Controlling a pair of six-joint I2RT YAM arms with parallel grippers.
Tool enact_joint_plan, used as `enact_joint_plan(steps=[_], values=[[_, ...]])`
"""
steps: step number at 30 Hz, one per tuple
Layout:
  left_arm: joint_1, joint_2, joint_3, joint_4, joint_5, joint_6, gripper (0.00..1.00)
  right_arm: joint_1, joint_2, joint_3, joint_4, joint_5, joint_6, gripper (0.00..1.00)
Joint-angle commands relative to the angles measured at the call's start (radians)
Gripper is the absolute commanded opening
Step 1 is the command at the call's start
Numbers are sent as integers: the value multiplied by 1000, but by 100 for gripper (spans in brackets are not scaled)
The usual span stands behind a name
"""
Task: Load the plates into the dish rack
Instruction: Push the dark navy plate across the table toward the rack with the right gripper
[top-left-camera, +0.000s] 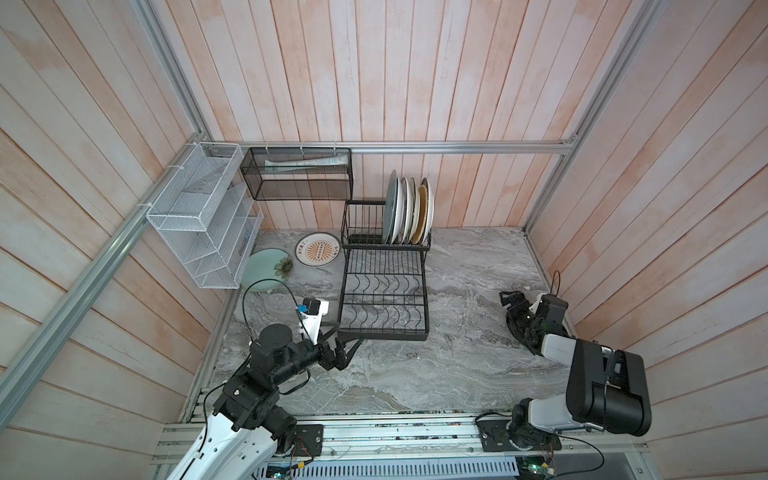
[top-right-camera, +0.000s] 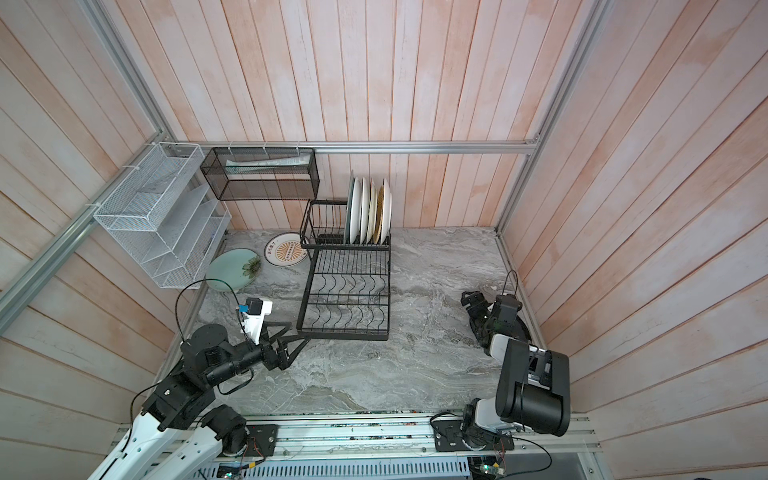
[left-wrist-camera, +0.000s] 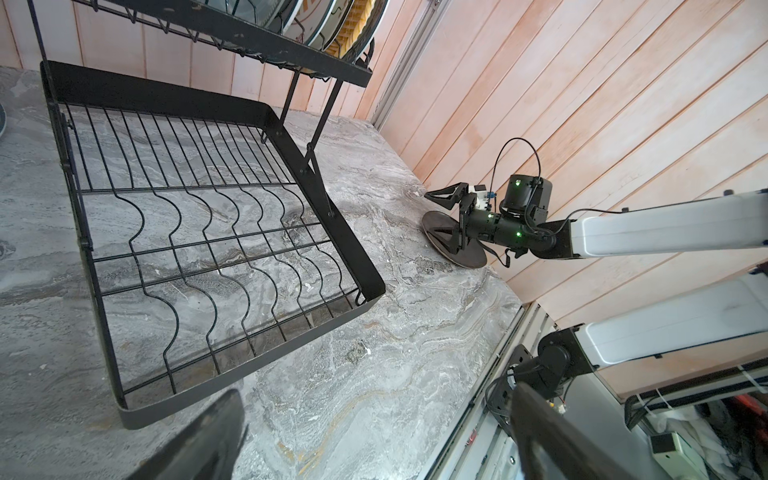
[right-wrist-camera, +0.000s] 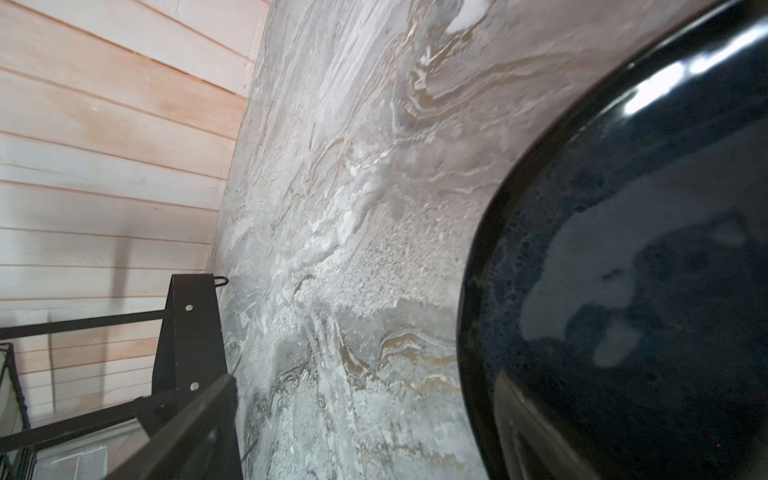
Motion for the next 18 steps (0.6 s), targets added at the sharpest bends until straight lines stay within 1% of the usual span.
enact_joint_plan(steps=[1,6,11,14,16,18], values=[[1,-3,-8,11,-16,9,100,92,44,-45,-172,-44,53,97],[0,-6,-7,10,-19,9,100,226,33,-80,-121,-43,137,97],[0,-8,-6,6,-27,9,100,439,3,-92,-94,25,230,97],[0,-8,-4,5,-33,8,100,534,8,-98,-44,34,292,97],[0,-9,-5,4,-35,7,100,561,18,-73,-42,27,287,97],[0,-10,-5,4,-36,7,100,562,17,-40,-76,20,247,97]])
